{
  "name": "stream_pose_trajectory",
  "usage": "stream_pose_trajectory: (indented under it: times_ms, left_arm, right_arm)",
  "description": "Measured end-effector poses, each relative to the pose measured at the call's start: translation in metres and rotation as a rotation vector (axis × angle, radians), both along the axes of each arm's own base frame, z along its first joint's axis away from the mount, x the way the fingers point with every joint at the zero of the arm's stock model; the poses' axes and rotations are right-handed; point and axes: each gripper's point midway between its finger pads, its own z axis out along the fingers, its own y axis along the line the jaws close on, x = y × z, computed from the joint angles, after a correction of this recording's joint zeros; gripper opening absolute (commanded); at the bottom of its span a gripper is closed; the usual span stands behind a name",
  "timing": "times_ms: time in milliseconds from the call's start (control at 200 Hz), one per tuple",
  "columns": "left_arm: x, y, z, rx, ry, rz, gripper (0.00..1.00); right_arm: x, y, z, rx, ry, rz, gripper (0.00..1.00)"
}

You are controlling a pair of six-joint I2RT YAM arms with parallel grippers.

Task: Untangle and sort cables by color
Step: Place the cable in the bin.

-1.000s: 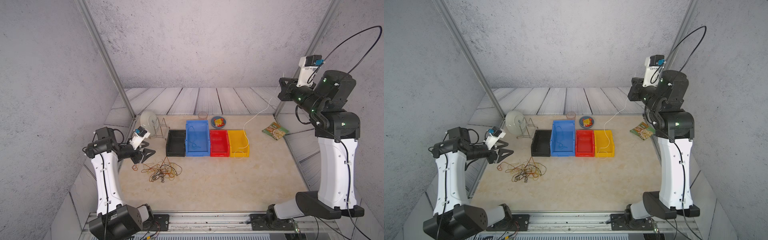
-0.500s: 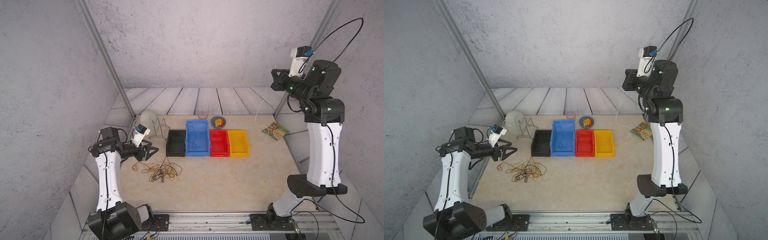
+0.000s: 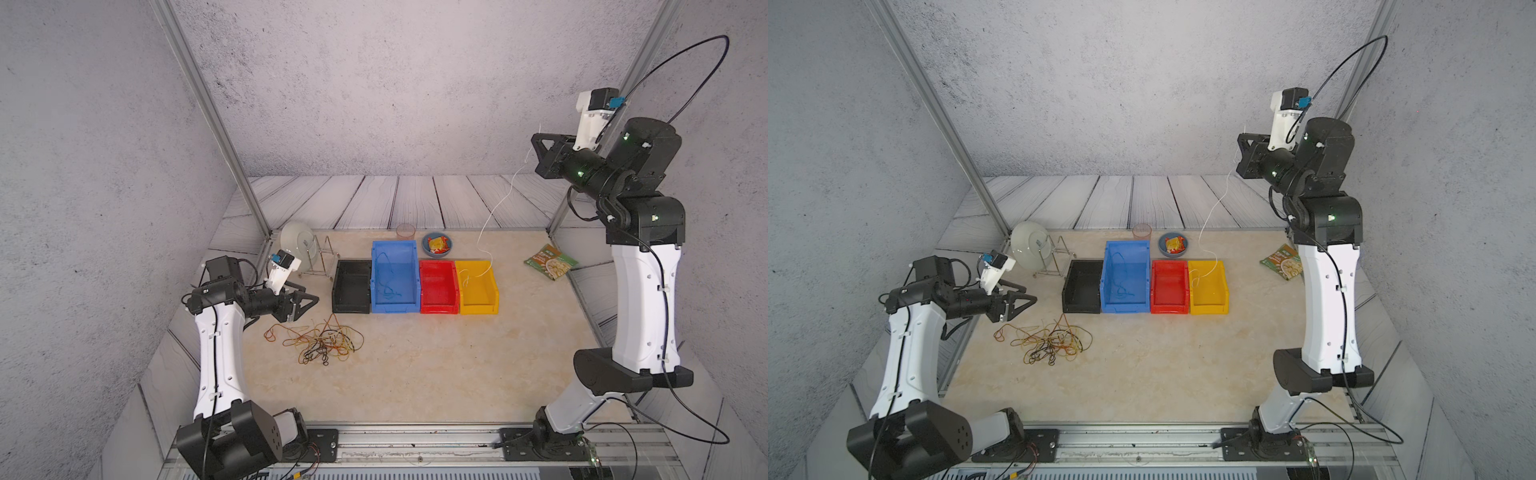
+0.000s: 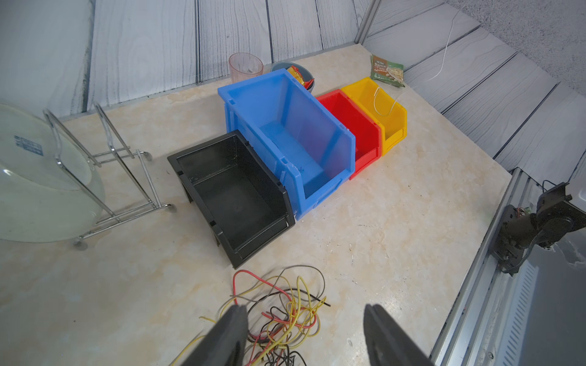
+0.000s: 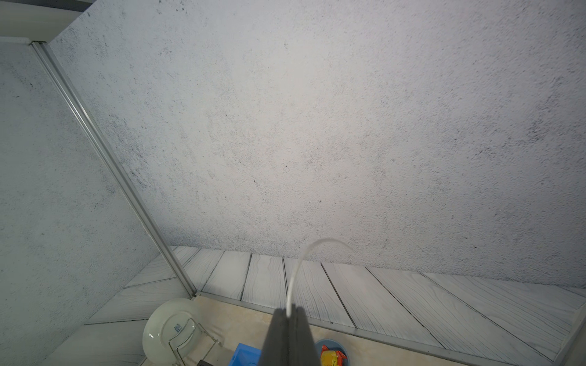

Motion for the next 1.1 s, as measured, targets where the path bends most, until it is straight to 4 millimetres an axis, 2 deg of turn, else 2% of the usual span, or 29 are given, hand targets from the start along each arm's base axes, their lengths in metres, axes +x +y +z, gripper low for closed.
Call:
stream_pose_trajectory:
  times_ms: [165,360,465,686,846,1101]
  left_arm:
    - [0.000,0.000,-0.002,0.000,0.005,0.001,0.64]
    - [-0.001,-0.001,-0.007,-0.004,0.016,0.000,0.64]
    - [-0.002,-0.002,-0.008,-0.006,0.018,-0.003,0.64]
    - [-0.002,-0.002,-0.009,-0.012,0.028,0.003,0.64]
    - [-0.002,-0.002,-0.009,-0.014,0.032,0.006,0.64]
    - [-0.001,-0.002,-0.012,-0.020,0.042,0.006,0.65]
  right_arm:
    - [0.007,0.000,-0.009,-0.009,0.016,-0.005,0.00]
    - [0.029,-0.001,-0.051,-0.055,0.119,-0.028,0.00]
    - [0.037,-0.002,-0.063,-0.077,0.143,-0.037,0.00]
    - [0.048,-0.003,-0.071,-0.099,0.150,-0.048,0.00]
    - [0.061,-0.002,-0.071,-0.096,0.135,-0.049,0.00]
    - [0.069,0.000,-0.070,-0.109,0.106,-0.049,0.00]
